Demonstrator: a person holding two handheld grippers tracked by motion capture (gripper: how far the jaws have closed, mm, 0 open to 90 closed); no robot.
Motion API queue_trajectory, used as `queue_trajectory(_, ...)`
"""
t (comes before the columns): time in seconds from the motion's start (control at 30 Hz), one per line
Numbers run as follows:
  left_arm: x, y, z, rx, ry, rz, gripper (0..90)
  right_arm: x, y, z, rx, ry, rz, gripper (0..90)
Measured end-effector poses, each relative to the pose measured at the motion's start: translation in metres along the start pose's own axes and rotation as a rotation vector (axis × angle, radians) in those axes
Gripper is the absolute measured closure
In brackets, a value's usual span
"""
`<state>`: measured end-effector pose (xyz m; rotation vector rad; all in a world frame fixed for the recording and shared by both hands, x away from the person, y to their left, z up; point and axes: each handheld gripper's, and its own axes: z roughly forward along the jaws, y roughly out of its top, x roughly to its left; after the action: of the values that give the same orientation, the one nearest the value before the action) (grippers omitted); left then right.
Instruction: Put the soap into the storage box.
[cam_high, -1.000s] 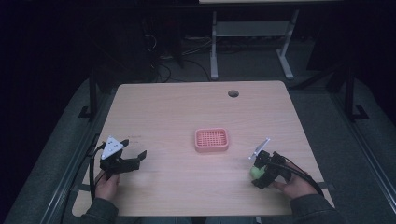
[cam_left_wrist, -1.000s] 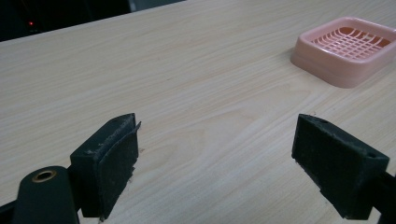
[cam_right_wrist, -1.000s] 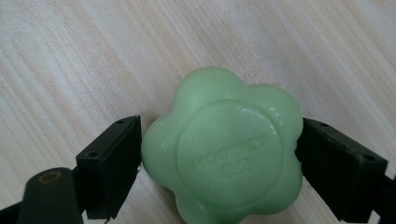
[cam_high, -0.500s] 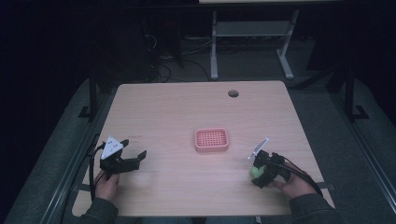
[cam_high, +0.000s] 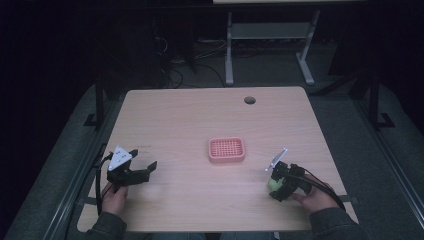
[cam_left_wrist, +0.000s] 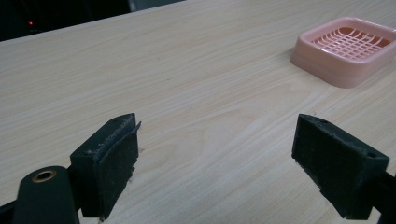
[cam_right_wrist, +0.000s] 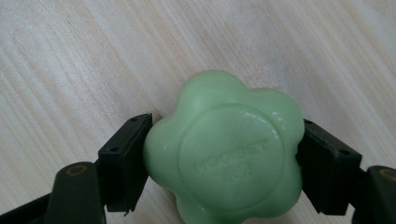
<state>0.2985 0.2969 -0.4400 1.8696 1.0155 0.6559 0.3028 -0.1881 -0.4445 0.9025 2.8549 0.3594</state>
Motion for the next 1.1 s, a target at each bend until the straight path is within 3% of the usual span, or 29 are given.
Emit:
queue_trajectory(0.63, 0.0, 0.0, 0.0, -0.004, 0.001, -0.003, 14.0, -0.002, -0.002, -0.004, -0.043, 0.024, 0.006, 25.6)
queue_trajectory(1.1, 0.0, 0.0, 0.0, -0.001, 0.0, -0.005, 14.1, -0.005, 0.013, -0.015, -0.063, 0.022, -0.016, 25.6)
